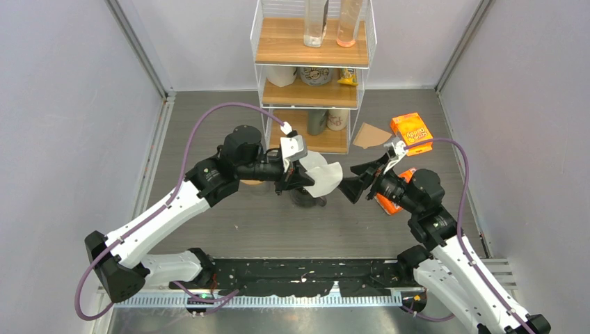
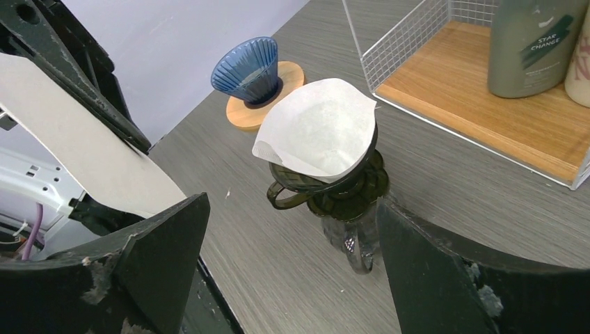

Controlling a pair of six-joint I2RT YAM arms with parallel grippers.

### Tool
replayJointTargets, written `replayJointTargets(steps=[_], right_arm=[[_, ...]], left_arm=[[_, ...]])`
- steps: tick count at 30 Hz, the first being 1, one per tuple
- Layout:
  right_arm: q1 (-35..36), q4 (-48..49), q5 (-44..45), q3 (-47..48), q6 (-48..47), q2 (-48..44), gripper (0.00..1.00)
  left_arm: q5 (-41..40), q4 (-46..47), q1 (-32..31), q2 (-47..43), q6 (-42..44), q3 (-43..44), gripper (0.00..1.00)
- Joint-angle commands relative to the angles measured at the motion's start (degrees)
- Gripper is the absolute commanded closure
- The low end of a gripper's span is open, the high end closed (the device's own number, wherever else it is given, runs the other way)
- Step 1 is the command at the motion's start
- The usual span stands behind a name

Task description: Place the coffee filter in the dripper

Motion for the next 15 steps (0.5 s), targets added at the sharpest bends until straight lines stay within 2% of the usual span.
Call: replayJointTargets(steps=[1,10,15], right_arm=[[-0.36,2.98,-2.44,0.22,0.07,-0.55,0.04],[-0.61,2.87,-6.84,-0.1,-0.9,-2.13,0.05],[-0.6,2.79,-6.41,-0.02,-0.74,-2.55,0.05]], left_arm=[[2.69,2.32,0.38,-1.17,0.67,0.14,1.0],[-0.91,3.41,0.55,-0.76,-1.89,0.35,1.0],[-1.27,2.61,0.55,0.5,-3.65,2.01,1.0]])
